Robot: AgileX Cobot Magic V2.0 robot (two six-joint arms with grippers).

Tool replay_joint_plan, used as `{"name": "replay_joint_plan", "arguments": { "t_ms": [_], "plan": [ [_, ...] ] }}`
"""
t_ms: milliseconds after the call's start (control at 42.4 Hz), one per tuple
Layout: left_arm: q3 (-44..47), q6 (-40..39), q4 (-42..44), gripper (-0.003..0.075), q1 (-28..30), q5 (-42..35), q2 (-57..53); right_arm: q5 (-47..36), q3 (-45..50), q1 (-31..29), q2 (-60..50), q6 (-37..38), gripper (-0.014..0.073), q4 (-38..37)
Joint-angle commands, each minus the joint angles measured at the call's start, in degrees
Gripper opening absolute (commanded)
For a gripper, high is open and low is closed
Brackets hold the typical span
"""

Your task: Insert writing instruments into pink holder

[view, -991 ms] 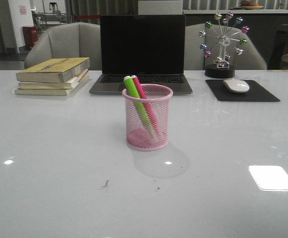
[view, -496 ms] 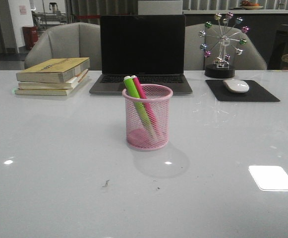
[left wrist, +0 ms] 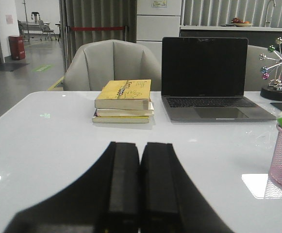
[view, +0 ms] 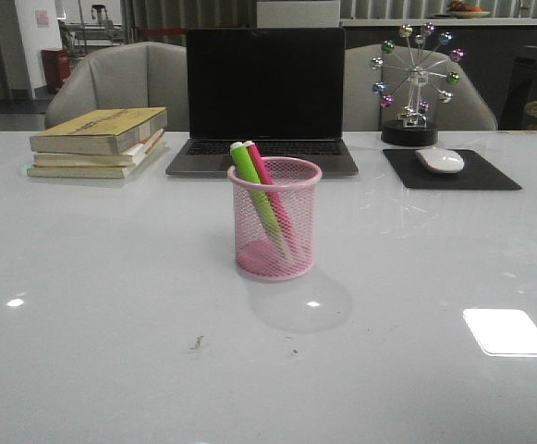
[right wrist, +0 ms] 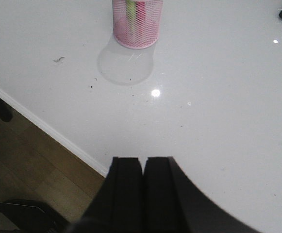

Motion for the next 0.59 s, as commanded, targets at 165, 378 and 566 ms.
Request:
{"name": "replay_joint_plan", "arguments": {
  "t_ms": [165, 378, 566],
  "plan": [
    [0.2, -0.5, 2.7, 0.0092, 0.3, -4.1, -1.2, -3.9, -1.6, -0.1, 0.1, -0.2, 0.0024, -0.7],
    [0.2, -0.5, 2.0, 0.0091, 1.1, -4.6, -1.2, -3.9, -1.6, -0.1, 0.1, -0.2, 0.0024, -0.7],
    [0.2, -0.5, 2.0, 0.0091, 1.3, -4.6, -1.2, -3.9, -1.6, -0.1, 0.1, -0.2, 0.0024, -0.7]
  ]
}}
